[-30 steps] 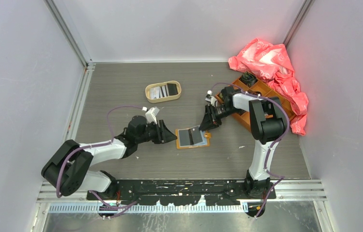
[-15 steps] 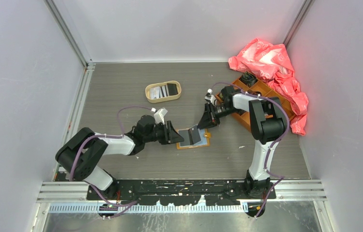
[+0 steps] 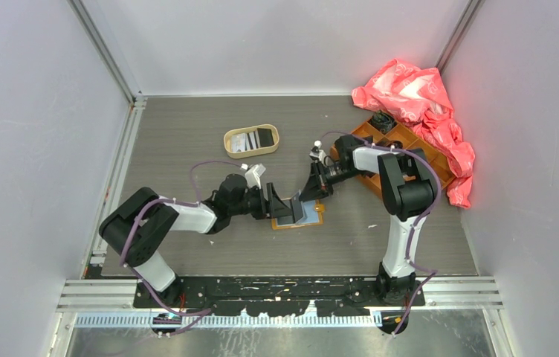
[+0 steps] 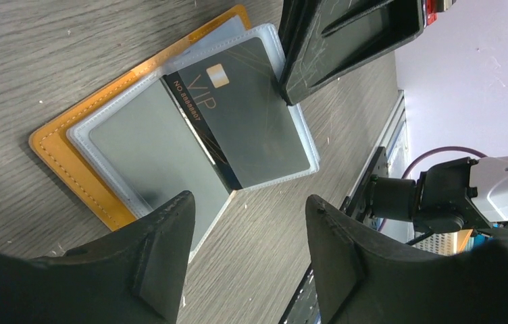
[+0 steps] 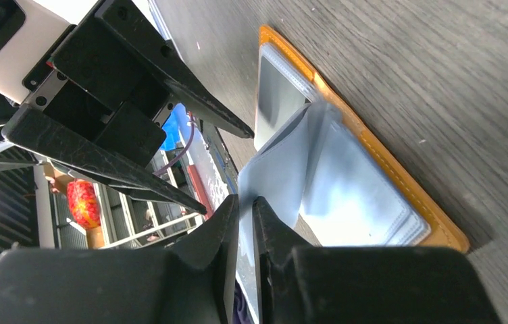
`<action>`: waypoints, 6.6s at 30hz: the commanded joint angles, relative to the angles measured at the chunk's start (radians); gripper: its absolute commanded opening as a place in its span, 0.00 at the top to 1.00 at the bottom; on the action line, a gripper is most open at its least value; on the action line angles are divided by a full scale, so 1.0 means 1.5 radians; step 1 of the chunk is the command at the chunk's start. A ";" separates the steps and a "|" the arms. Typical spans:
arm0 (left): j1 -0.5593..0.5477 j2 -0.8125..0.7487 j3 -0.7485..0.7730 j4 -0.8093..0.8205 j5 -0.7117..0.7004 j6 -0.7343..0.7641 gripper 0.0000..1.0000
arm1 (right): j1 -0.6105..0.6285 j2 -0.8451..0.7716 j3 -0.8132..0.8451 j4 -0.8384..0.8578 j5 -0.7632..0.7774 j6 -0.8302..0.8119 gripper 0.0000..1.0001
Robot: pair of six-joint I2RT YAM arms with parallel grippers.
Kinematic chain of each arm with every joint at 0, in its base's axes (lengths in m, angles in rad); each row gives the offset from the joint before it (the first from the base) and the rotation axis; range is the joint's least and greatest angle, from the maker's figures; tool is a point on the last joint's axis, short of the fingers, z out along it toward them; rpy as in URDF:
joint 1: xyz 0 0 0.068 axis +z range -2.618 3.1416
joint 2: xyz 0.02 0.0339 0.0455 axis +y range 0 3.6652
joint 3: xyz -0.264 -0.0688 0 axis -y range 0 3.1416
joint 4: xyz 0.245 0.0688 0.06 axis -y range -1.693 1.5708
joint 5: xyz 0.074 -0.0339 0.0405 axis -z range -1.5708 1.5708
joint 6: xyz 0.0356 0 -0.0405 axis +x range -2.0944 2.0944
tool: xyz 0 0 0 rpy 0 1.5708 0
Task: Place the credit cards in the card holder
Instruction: Turn over the card holder at the center of the board, then pick up the credit card from the storage box.
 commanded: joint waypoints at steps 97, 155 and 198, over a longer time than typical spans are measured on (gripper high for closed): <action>0.142 -0.375 0.113 -0.482 -0.123 0.238 0.00 | 0.174 -0.185 0.156 -0.020 0.329 -0.147 0.80; 0.224 0.351 0.885 -0.793 -0.380 0.332 0.58 | 0.008 -0.182 0.133 -0.022 0.089 -0.129 0.13; 0.211 0.458 1.011 -0.909 -0.455 0.442 0.79 | 0.009 -0.177 0.135 -0.026 0.075 -0.125 0.13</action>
